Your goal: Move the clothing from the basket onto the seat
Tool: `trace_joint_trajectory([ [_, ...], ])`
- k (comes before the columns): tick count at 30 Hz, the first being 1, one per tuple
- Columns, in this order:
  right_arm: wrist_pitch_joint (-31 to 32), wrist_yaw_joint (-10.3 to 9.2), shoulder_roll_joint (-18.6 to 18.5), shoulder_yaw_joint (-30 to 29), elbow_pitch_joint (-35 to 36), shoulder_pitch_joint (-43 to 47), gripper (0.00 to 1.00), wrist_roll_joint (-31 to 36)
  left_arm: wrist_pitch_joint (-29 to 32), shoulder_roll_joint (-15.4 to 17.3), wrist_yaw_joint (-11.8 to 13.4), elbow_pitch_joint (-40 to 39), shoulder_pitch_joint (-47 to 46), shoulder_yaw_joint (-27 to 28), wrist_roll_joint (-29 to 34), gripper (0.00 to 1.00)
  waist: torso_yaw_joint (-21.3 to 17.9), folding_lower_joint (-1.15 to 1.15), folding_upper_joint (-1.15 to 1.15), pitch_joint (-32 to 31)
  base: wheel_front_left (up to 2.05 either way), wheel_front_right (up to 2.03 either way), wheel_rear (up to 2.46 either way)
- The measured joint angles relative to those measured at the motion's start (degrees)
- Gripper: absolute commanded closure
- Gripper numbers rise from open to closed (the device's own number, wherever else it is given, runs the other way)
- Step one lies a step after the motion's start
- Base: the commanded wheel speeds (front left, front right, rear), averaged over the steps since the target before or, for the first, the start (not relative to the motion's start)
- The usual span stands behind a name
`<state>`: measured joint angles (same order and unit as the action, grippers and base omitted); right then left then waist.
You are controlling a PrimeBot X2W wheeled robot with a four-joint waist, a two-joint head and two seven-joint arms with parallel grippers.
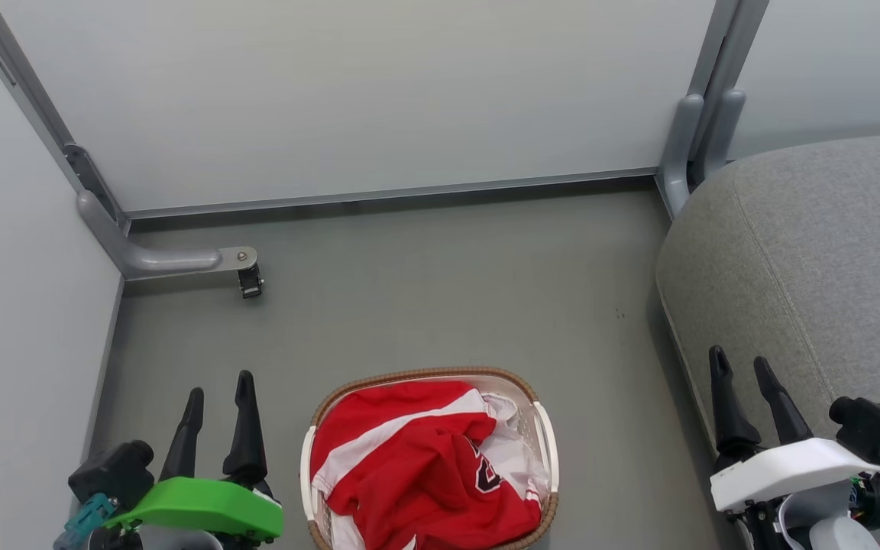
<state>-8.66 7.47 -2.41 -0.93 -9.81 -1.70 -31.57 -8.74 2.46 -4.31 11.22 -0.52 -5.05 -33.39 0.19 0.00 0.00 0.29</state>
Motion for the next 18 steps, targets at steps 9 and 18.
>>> trace_joint_trajectory([
  [9, -1.32, 0.01, -0.08, 0.30, -0.37, 0.17, 0.00, 5.05, -1.36, 0.03, 0.00, 1.66, 0.01, -0.53, 4.77, 0.00, 0.08, 0.00, 0.00, -0.03, 0.00, 0.00, 0.00],
  [18, -2.47, 0.01, -0.13, 0.48, -0.71, 0.25, 0.00, 9.82, -2.45, 0.08, 0.00, 2.66, 0.02, -1.14, 9.06, 0.00, 0.18, 0.00, 0.00, -0.07, 0.00, 0.00, 0.00],
])
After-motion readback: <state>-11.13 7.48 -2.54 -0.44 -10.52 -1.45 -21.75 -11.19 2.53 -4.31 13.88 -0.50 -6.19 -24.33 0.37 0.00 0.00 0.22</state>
